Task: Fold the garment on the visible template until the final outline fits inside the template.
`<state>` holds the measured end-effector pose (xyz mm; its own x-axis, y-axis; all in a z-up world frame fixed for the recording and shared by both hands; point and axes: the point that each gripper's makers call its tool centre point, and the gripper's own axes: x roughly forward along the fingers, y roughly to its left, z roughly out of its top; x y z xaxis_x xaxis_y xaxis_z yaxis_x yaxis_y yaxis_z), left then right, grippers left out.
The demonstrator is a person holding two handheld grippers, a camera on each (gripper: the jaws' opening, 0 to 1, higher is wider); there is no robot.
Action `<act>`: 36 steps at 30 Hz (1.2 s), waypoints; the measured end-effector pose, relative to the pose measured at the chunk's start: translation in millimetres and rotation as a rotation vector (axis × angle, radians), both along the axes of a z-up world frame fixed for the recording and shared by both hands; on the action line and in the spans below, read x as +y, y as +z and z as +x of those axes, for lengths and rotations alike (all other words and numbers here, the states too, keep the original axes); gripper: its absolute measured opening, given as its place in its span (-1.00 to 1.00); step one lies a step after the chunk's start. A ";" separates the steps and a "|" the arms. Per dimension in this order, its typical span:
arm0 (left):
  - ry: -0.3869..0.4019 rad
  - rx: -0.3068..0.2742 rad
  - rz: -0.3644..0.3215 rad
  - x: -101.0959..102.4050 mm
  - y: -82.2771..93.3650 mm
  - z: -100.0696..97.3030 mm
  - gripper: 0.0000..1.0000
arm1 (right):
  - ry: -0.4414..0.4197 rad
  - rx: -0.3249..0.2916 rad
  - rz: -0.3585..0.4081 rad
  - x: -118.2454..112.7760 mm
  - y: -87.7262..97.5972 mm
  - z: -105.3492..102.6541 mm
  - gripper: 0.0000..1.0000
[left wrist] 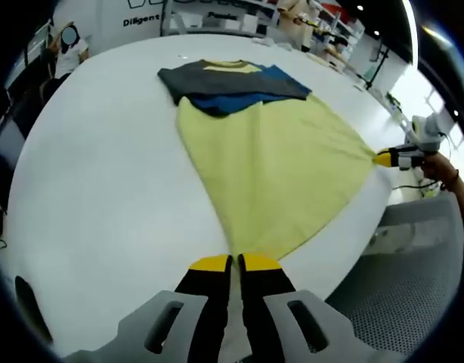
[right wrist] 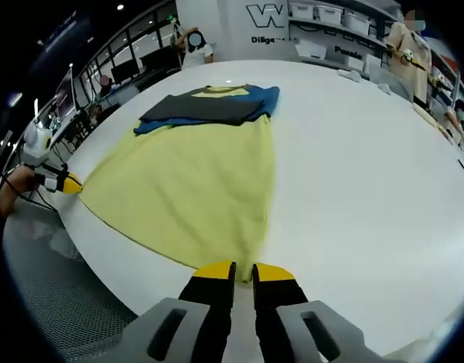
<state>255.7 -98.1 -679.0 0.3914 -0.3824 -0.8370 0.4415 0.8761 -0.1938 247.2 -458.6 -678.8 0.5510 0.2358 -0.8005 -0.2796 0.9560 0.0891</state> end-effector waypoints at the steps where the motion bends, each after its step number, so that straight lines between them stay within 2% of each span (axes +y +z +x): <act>1: -0.004 -0.002 0.003 0.2 0.0 0.1 -1.00 | 0.002 0.000 -0.003 -0.2 0.0 -0.5 -1.00; 15: -0.043 0.001 0.047 3.5 1.7 -6.0 -1.00 | 0.035 0.019 -0.011 5.1 4.6 -8.4 -1.00; 36: -0.137 0.090 0.108 14.0 1.8 -35.0 -1.00 | 0.139 0.091 -0.011 18.5 10.7 -34.6 -1.00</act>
